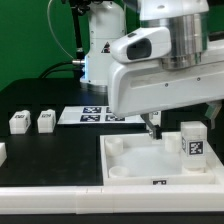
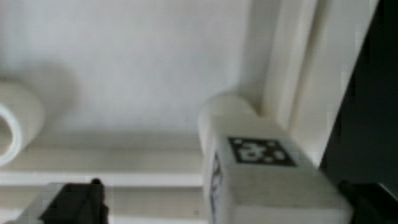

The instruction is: Assemble one leg

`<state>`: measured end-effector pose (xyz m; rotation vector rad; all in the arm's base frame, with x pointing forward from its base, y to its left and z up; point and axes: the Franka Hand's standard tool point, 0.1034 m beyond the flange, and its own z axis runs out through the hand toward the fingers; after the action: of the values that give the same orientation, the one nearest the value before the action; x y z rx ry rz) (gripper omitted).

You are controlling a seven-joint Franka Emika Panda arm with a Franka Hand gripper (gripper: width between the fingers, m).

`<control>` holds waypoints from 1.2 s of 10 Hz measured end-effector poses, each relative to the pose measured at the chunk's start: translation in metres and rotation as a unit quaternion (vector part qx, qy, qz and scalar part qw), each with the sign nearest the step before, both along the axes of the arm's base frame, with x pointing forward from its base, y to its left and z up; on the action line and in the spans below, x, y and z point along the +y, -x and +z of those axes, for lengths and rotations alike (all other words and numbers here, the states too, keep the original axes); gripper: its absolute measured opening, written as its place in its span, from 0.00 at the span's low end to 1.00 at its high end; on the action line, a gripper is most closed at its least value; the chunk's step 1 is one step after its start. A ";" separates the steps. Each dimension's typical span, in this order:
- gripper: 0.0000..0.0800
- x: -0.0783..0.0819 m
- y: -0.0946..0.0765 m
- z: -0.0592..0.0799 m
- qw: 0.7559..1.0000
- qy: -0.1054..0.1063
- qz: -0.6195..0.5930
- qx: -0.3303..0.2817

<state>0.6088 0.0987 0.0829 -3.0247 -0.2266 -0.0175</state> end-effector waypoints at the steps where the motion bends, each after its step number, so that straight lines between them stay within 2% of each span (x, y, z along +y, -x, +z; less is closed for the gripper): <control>1: 0.81 0.004 -0.009 0.002 1.000 -0.002 -0.003 -0.017; 4: 0.81 0.014 -0.009 0.001 1.000 -0.003 -0.003 -0.017; 5: 0.70 0.014 -0.009 0.001 1.000 -0.003 -0.002 -0.018; 6: 0.53 0.014 -0.010 0.002 1.000 -0.003 0.002 -0.019; 7: 0.53 0.013 -0.010 0.002 1.000 -0.003 0.014 -0.020; 8: 0.36 0.013 -0.010 0.002 1.000 -0.003 0.009 -0.020; 11: 0.36 0.013 -0.010 0.001 0.999 -0.004 -0.031 -0.015; 12: 0.36 0.013 -0.010 0.001 0.995 -0.007 -0.094 -0.010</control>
Offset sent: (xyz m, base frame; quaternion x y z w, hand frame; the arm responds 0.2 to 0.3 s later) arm 0.0075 0.0151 0.0005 0.0021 0.0039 0.0088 1.0000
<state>0.6185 0.1117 0.0840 -3.0215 0.0571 -0.0653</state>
